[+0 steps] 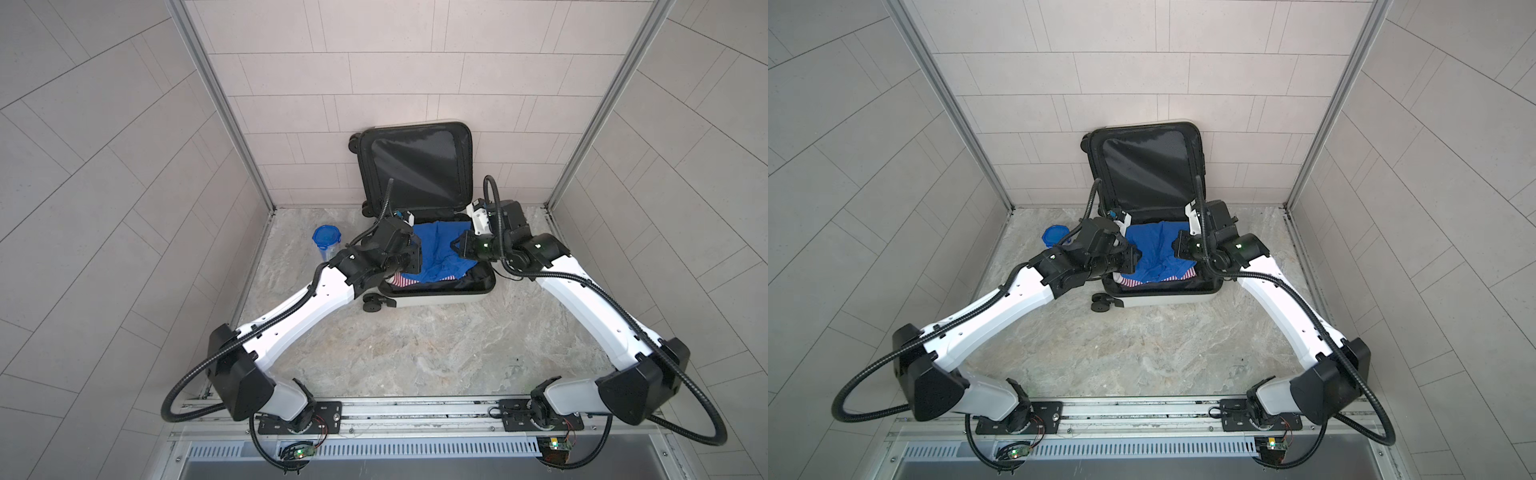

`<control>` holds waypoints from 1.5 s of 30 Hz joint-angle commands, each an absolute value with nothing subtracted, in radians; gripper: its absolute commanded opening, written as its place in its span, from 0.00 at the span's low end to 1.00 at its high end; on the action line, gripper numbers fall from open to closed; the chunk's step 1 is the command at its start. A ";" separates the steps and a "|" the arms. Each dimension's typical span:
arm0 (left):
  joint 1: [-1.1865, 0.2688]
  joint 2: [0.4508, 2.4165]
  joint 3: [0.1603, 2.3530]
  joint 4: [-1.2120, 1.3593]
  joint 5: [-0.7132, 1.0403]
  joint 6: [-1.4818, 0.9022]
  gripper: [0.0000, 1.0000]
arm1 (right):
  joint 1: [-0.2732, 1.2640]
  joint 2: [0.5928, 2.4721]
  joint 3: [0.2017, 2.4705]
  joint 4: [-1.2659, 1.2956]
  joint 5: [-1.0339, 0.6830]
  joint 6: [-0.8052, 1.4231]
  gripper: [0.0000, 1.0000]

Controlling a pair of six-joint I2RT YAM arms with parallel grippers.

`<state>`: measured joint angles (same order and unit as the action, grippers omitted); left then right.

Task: Pack the luggage
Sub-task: 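Lift the blue cloth with both grippers over the open suitcase, then lower the blue cloth onto the striped bag and open both grippers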

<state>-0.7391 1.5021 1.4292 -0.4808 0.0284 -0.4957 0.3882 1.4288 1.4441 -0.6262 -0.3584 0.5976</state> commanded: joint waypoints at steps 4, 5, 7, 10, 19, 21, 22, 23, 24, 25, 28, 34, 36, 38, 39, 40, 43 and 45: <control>-0.658 1.589 1.507 -0.488 0.091 -0.436 0.00 | 0.328 1.568 1.581 -0.656 -0.425 0.553 0.00; -0.644 1.605 1.509 -0.483 0.098 -0.432 0.00 | 0.318 1.600 1.603 -0.665 -0.437 0.540 0.00; -0.622 1.636 1.512 -0.475 0.106 -0.422 0.00 | 0.306 1.657 1.643 -0.679 -0.466 0.518 0.00; -0.593 1.687 1.524 -0.463 0.125 -0.408 0.00 | 0.295 1.745 1.698 -0.696 -0.489 0.500 0.00; -0.544 1.846 1.561 -0.436 0.171 -0.396 0.00 | 0.276 1.941 1.806 -0.725 -0.499 0.476 0.00; -0.533 1.877 1.563 -0.427 0.179 -0.399 0.00 | 0.269 1.971 1.813 -0.725 -0.494 0.473 0.00; -0.530 1.893 1.565 -0.424 0.182 -0.399 0.00 | 0.266 1.985 1.813 -0.725 -0.493 0.470 0.00; -0.527 1.910 1.566 -0.423 0.183 -0.400 0.00 | 0.263 1.997 1.813 -0.724 -0.491 0.468 0.00; -0.525 1.922 1.566 -0.422 0.185 -0.399 0.00 | 0.260 2.008 1.813 -0.725 -0.489 0.465 0.00; -0.522 1.938 1.568 -0.422 0.185 -0.399 0.00 | 0.257 2.020 1.812 -0.725 -0.484 0.459 0.00; -0.519 1.976 1.570 -0.430 0.180 -0.394 0.00 | 0.250 2.052 1.811 -0.731 -0.479 0.442 0.00; -0.503 2.055 1.606 -0.492 0.175 -0.383 0.00 | 0.241 2.097 1.799 -0.747 -0.434 0.411 0.00; -0.500 2.078 1.618 -0.504 0.171 -0.382 0.00 | 0.238 2.102 1.790 -0.746 -0.421 0.405 0.00; -0.499 2.094 1.621 -0.508 0.165 -0.383 0.00 | 0.235 2.104 1.783 -0.747 -0.405 0.401 0.04; -0.499 2.099 1.621 -0.509 0.162 -0.382 0.00 | 0.233 2.105 1.780 -0.745 -0.401 0.402 0.07; -0.497 2.105 1.621 -0.509 0.159 -0.382 0.00 | 0.231 2.106 1.778 -0.745 -0.396 0.400 0.10; -0.493 2.116 1.621 -0.517 0.150 -0.386 0.00 | 0.222 2.112 1.772 -0.743 -0.387 0.400 0.16; -0.489 2.120 1.621 -0.524 0.146 -0.388 0.01 | 0.216 2.112 1.767 -0.740 -0.384 0.401 0.21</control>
<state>-0.4973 2.0899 1.6009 -0.4808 0.1638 -0.4015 0.2329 2.0983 1.7763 -0.7376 -0.4152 0.4126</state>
